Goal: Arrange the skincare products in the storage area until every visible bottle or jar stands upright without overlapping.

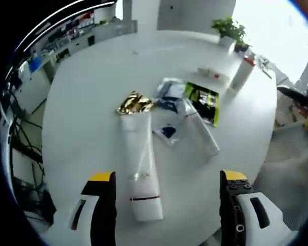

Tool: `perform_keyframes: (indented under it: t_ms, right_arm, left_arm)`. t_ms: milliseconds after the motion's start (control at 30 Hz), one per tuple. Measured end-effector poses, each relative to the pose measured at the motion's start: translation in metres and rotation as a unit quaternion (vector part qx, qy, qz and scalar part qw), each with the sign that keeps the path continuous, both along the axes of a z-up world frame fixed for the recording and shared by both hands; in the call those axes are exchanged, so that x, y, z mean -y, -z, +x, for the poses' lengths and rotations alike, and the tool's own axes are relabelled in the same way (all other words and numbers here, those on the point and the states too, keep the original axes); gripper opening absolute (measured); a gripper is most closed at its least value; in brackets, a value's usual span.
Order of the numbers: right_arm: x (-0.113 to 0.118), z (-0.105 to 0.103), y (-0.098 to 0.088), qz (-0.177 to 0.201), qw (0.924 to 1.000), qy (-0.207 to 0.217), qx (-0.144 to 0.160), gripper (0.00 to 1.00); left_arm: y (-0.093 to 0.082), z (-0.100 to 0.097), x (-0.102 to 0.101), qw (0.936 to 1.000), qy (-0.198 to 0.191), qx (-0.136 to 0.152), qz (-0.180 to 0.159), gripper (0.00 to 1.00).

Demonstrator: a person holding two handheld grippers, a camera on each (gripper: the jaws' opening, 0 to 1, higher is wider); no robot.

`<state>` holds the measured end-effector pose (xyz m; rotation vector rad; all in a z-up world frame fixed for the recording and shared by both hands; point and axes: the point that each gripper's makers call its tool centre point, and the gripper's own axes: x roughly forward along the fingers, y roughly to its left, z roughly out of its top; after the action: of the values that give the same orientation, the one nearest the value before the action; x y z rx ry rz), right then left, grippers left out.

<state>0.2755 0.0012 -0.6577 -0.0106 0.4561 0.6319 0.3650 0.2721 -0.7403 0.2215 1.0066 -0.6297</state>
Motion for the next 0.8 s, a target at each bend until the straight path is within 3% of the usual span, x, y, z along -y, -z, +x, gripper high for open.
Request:
perform_keyframes:
  t_ms: [200, 400, 600, 800]
  right_arm:
    - [-0.001, -0.001, 0.003, -0.005, 0.9999, -0.005, -0.009, 0.9]
    - [-0.001, -0.001, 0.005, -0.005, 0.9999, -0.004, -0.015, 0.9]
    - [0.0, -0.001, 0.006, -0.008, 0.9998, -0.004, -0.018, 0.9]
    - [0.001, 0.0, 0.007, -0.006, 0.9998, 0.0, -0.02, 0.9]
  left_arm:
    - [0.017, 0.01, -0.004, 0.9995, 0.006, -0.021, 0.023, 0.78]
    - [0.021, 0.022, -0.004, 0.9985, -0.006, -0.049, 0.025, 0.66]
    - [0.03, 0.028, -0.006, 0.9964, 0.001, -0.071, 0.046, 0.63]
    - [0.035, 0.033, -0.012, 0.9946, 0.007, -0.076, 0.071, 0.56]
